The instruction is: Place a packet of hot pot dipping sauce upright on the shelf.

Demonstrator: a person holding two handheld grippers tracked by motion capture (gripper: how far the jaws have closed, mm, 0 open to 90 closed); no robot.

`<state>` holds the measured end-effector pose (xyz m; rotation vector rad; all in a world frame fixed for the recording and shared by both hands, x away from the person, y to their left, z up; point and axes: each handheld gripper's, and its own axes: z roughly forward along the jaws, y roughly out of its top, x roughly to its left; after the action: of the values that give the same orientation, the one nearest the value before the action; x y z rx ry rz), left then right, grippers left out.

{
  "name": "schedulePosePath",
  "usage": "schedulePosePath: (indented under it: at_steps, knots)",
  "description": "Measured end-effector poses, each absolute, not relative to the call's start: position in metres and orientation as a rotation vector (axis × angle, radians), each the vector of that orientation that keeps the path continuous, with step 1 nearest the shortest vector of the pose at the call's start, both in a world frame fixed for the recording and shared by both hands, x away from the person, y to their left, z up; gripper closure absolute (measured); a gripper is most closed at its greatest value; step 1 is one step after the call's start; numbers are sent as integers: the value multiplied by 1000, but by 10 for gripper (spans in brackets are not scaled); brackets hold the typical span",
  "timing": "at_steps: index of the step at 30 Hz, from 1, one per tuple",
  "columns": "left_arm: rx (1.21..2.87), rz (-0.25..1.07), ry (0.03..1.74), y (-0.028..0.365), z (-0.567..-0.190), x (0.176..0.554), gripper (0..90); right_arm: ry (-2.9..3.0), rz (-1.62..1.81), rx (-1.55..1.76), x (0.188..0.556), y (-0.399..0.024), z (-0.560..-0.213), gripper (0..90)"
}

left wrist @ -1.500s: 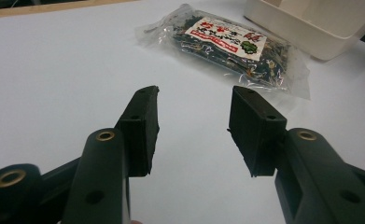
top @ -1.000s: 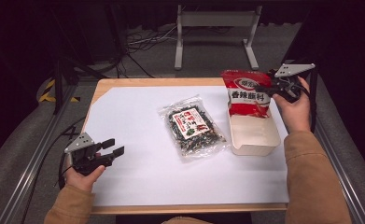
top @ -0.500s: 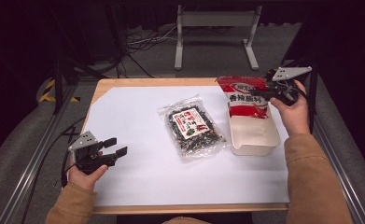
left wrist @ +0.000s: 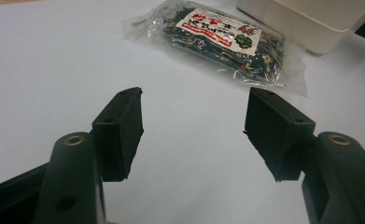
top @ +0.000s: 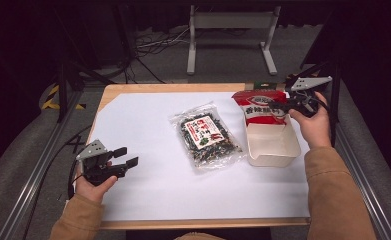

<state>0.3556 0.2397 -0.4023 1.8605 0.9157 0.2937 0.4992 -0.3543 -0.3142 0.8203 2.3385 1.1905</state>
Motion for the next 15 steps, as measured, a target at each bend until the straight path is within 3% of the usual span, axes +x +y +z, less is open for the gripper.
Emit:
schedulePosePath:
  at_steps: [15]
  knots:
    - [1868,279,917,236,-404,359,363,2293,1080,1058,495,-374,-332,864]
